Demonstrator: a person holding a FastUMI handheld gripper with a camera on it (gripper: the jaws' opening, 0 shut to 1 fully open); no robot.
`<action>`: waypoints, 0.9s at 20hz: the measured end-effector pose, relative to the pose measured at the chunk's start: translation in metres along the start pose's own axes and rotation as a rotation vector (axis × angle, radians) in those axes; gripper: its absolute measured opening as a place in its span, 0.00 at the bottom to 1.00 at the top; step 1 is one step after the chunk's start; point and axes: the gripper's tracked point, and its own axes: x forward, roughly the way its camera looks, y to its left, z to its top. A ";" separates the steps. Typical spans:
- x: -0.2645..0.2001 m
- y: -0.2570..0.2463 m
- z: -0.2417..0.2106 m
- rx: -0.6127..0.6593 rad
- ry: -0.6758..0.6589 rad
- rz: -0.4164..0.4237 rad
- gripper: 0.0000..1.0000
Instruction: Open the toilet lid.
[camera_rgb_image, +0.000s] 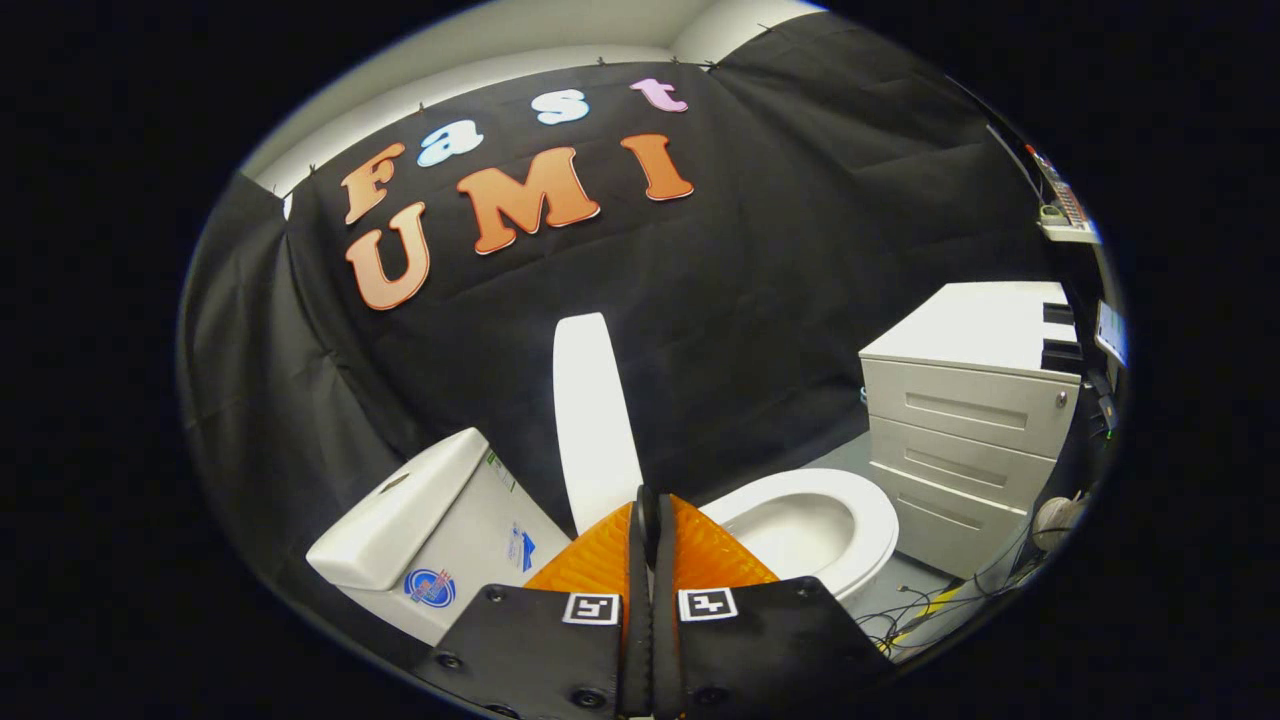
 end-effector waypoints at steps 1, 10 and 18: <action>-0.002 0.007 0.000 -0.015 -0.001 0.007 0.08; -0.011 0.069 -0.017 -0.095 -0.004 0.084 0.08; -0.016 0.124 -0.045 -0.225 0.013 0.150 0.08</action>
